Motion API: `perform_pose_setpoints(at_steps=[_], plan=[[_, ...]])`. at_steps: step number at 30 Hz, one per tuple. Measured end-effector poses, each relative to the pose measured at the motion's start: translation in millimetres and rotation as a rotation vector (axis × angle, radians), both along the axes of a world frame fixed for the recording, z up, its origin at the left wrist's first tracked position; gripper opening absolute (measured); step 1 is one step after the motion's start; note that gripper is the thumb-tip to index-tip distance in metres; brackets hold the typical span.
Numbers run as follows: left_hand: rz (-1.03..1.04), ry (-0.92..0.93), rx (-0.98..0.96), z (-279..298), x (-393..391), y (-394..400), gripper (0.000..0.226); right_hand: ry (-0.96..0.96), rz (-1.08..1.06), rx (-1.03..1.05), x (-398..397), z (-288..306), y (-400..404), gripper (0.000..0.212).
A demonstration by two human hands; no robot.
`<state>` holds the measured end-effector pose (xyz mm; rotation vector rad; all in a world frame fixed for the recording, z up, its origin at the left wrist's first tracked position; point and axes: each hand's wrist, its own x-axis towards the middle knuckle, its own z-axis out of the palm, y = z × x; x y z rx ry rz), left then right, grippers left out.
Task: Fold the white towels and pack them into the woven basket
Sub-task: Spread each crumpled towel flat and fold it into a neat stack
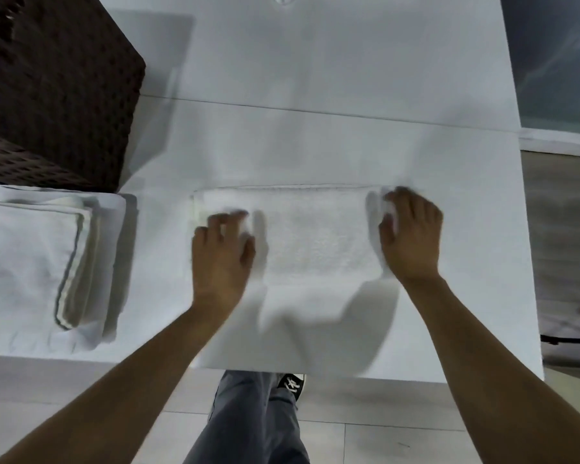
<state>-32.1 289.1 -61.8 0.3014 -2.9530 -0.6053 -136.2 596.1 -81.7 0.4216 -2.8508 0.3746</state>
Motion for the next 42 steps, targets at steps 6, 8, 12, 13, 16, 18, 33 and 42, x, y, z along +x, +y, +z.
perform_pose_setpoints(at_steps=[6,8,12,13,16,18,33,42], plan=[[-0.413,-0.075,-0.082,-16,72,61,0.047,-0.205,0.052,-0.086,48,-14,-6,0.036],[-0.365,-0.103,-0.105,-20,78,60,0.051,-0.185,-0.029,-0.034,66,-11,-11,0.036],[-0.298,-0.159,-0.191,-21,71,53,0.062,-0.098,-0.132,0.028,115,-3,-21,0.026],[-0.281,-0.171,-0.205,-22,66,52,0.064,-0.09,-0.148,0.03,130,-3,-25,0.023],[-0.253,-0.202,-0.221,-33,54,45,0.069,-0.069,-0.143,0.019,173,-4,-38,0.02],[-0.278,-0.194,-0.224,-40,48,40,0.068,-0.064,-0.072,-0.033,195,-5,-48,0.018],[-0.613,-0.031,-0.23,-40,150,35,0.068,-0.237,0.31,-0.179,167,-19,4,0.047],[-0.707,-0.148,-0.226,-30,150,28,0.092,-0.283,0.321,-0.194,181,-14,7,0.042]])
